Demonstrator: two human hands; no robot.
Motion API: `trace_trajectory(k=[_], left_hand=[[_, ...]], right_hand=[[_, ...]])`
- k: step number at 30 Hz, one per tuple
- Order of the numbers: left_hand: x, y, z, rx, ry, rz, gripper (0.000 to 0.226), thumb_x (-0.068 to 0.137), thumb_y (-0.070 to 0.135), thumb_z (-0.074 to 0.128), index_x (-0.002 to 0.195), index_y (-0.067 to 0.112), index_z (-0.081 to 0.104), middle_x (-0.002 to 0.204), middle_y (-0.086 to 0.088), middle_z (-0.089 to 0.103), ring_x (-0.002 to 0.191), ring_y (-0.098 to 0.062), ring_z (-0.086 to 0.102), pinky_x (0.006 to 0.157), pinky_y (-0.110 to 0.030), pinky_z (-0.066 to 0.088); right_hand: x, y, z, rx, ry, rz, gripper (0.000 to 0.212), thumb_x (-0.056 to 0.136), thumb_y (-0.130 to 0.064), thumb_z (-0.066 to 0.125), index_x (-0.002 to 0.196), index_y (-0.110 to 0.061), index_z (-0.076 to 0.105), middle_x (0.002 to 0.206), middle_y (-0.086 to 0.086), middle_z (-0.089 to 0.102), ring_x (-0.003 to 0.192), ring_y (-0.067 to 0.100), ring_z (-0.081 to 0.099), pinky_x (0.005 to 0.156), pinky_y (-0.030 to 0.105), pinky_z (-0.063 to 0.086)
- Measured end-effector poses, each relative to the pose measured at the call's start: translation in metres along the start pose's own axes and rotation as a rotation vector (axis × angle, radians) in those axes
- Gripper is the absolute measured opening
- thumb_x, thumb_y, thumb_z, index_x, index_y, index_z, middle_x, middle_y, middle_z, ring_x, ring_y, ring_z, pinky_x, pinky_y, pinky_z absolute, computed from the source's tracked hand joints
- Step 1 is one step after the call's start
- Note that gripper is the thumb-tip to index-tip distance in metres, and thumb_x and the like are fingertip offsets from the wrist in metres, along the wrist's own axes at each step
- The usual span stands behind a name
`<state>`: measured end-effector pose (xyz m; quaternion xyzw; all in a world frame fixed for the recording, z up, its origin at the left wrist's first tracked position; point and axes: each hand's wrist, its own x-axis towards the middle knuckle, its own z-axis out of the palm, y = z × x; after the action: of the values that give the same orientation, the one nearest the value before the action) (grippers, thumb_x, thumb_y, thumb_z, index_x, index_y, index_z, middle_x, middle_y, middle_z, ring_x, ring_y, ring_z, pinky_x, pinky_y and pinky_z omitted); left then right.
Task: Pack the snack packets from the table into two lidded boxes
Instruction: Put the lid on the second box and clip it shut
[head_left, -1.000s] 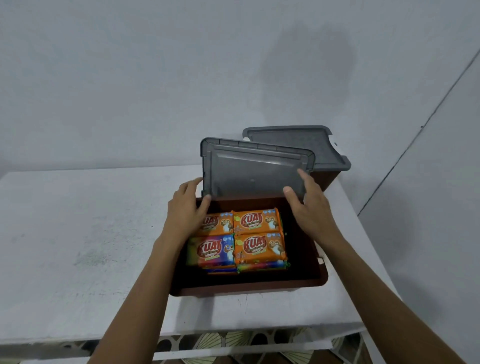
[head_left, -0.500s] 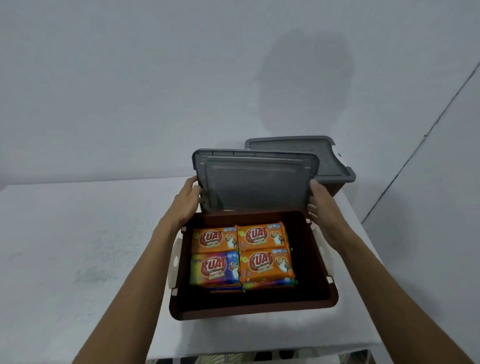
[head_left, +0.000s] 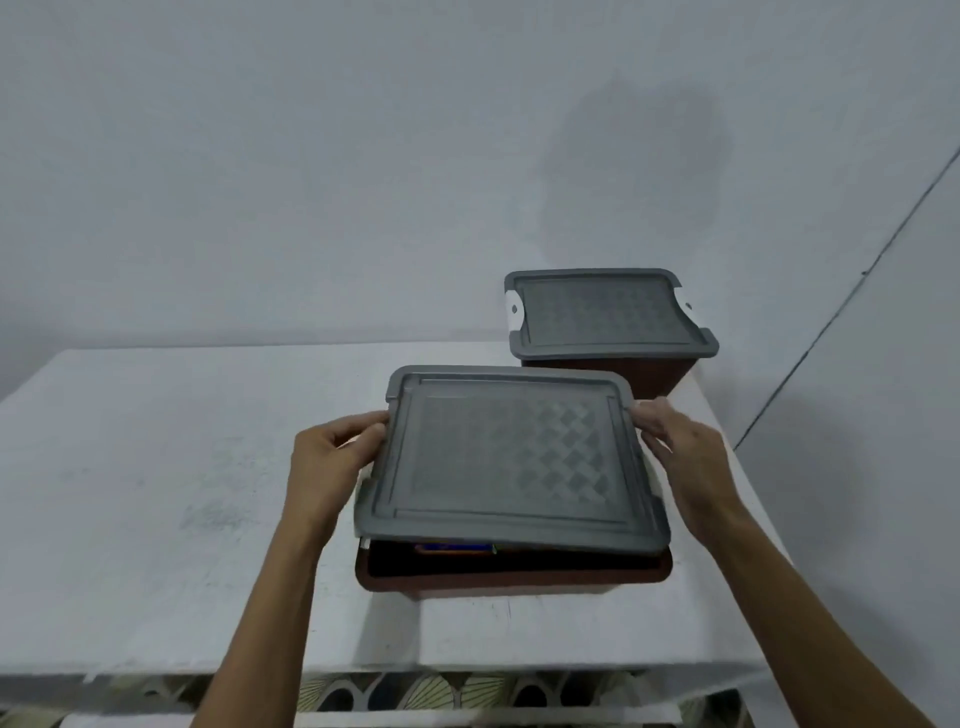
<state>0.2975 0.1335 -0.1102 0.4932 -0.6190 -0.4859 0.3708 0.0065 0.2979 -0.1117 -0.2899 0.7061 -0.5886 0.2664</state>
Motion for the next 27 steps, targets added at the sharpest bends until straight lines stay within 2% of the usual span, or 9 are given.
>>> trace_trajectory(k=[2,5,9,17,19,21,23,25,27], left_hand=[[-0.01,-0.007,0.008,0.177,0.065,0.044,0.023,0.087,0.015,0.065,0.103,0.028,0.075,0.096,0.01,0.075,0.088,-0.005,0.069,0.085,-0.032,0.055],[-0.025,-0.019,0.022,0.328,0.112,0.166,0.028,0.088,0.012,0.061,0.108,0.029,0.071,0.11,0.009,0.07,0.094,-0.007,0.065,0.085,-0.022,0.049],[-0.031,-0.034,0.021,0.447,0.128,0.242,0.033,0.088,0.012,0.057,0.115,0.03,0.066,0.125,0.005,0.064,0.119,-0.024,0.054,0.099,-0.046,0.046],[-0.042,-0.032,0.013,0.469,-0.069,-0.087,0.057,0.096,0.025,0.047,0.15,0.023,0.03,0.147,-0.011,0.044,0.119,-0.025,0.05,0.096,-0.038,0.039],[-0.044,-0.033,0.01,0.401,-0.08,-0.174,0.056,0.094,0.032,0.048,0.147,0.018,0.035,0.148,-0.01,0.043,0.125,-0.028,0.049,0.101,-0.042,0.04],[-0.046,-0.031,0.008,0.31,-0.079,-0.189,0.048,0.084,0.043,0.049,0.126,0.02,0.055,0.128,-0.01,0.06,0.108,-0.027,0.06,0.094,-0.049,0.05],[-0.049,-0.031,0.008,0.198,-0.054,-0.17,0.034,0.08,0.044,0.052,0.109,0.027,0.059,0.107,-0.006,0.067,0.092,-0.022,0.064,0.082,-0.051,0.055],[-0.053,-0.032,0.009,0.117,-0.038,-0.135,0.027,0.091,0.034,0.057,0.117,0.028,0.058,0.11,-0.005,0.065,0.095,-0.022,0.064,0.077,-0.043,0.056],[-0.055,-0.035,0.008,0.104,-0.019,-0.094,0.04,0.096,0.026,0.054,0.136,0.024,0.051,0.117,-0.005,0.062,0.101,-0.023,0.063,0.076,-0.035,0.055]], right_hand=[[-0.009,0.015,0.001,-0.3,0.018,-0.099,0.026,0.097,-0.021,0.054,0.114,-0.008,0.069,0.125,0.007,0.062,0.113,0.022,0.058,0.102,0.038,0.046],[-0.018,0.033,0.002,-0.612,-0.018,-0.247,0.04,0.093,-0.014,0.06,0.131,-0.005,0.057,0.139,0.011,0.05,0.125,0.025,0.049,0.105,0.026,0.035],[-0.017,0.035,-0.002,-0.704,-0.088,-0.244,0.044,0.096,-0.018,0.056,0.139,-0.009,0.05,0.146,0.011,0.043,0.133,0.029,0.042,0.11,0.037,0.034],[-0.031,0.042,-0.004,-0.662,-0.142,-0.111,0.042,0.101,-0.028,0.044,0.143,-0.027,0.043,0.149,0.008,0.04,0.133,0.026,0.042,0.112,0.04,0.034],[-0.033,0.04,-0.003,-0.57,-0.159,-0.067,0.043,0.101,-0.031,0.042,0.144,-0.029,0.04,0.148,0.003,0.042,0.131,0.024,0.044,0.111,0.044,0.035],[-0.035,0.04,-0.002,-0.433,-0.142,0.015,0.047,0.101,-0.034,0.044,0.147,-0.03,0.033,0.142,-0.003,0.043,0.124,0.019,0.047,0.107,0.047,0.04],[-0.039,0.04,-0.001,-0.243,-0.112,0.119,0.045,0.099,-0.034,0.049,0.142,-0.03,0.037,0.133,-0.004,0.049,0.11,0.015,0.055,0.095,0.043,0.051],[-0.042,0.042,0.0,-0.138,-0.095,0.147,0.034,0.097,-0.031,0.052,0.13,-0.031,0.045,0.127,0.002,0.058,0.1,0.014,0.062,0.079,0.032,0.056],[-0.043,0.044,0.0,-0.125,-0.071,0.115,0.035,0.097,-0.031,0.053,0.131,-0.028,0.046,0.125,0.004,0.059,0.099,0.013,0.063,0.072,0.024,0.055]])
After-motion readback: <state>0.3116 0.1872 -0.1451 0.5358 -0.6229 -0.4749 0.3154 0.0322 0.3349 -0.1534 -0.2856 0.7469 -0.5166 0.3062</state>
